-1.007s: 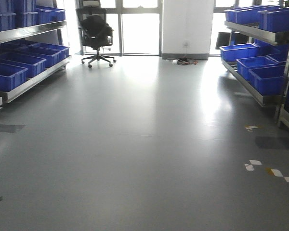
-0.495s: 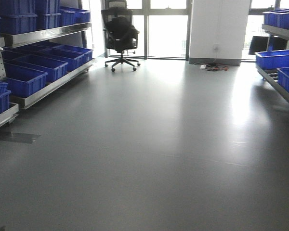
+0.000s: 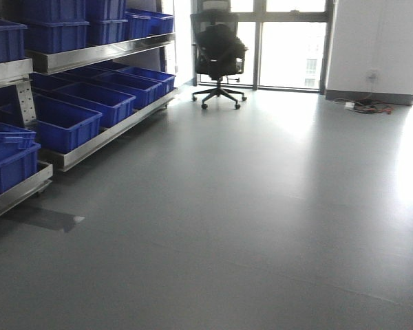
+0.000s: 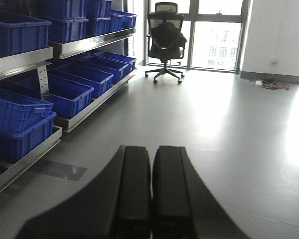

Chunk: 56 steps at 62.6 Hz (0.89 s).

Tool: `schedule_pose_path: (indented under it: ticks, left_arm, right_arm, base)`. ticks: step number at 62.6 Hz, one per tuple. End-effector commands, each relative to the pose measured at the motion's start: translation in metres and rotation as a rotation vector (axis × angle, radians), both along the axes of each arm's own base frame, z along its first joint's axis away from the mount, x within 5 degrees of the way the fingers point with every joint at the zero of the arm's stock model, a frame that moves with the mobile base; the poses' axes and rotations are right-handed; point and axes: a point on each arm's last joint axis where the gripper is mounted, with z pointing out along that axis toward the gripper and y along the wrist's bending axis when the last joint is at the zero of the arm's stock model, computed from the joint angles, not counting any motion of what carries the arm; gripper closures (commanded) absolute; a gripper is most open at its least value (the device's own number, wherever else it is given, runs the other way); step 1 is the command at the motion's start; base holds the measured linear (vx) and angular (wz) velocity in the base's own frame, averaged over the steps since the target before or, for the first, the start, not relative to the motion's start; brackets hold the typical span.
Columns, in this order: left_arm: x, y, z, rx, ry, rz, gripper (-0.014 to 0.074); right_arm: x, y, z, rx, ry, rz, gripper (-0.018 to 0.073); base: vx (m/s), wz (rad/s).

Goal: Pick red cube and place on left shelf
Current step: 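Drive the base to the shelf rack holding the red cube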

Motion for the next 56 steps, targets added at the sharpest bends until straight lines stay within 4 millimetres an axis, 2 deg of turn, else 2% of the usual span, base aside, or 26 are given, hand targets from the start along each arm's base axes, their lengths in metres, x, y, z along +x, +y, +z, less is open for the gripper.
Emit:
schedule_pose_path:
  ticks: [1,56]
  left_arm:
    - [-0.0002,0.0005,0.0006,-0.013,-0.075,0.003,0.0495]
    - [-0.0002,0.0005,0.0006,-0.013,-0.075,0.003,0.0495]
  right_arm:
    - [0.0014,0.0014,0.0158,0.003,-0.101,0.018,0.0446]
    - [0.0014,0.0013,0.0156,0.002,-0.099,0.017,0.0446]
  base:
    - [0.75,0.3]
    - [0.71,0.39]
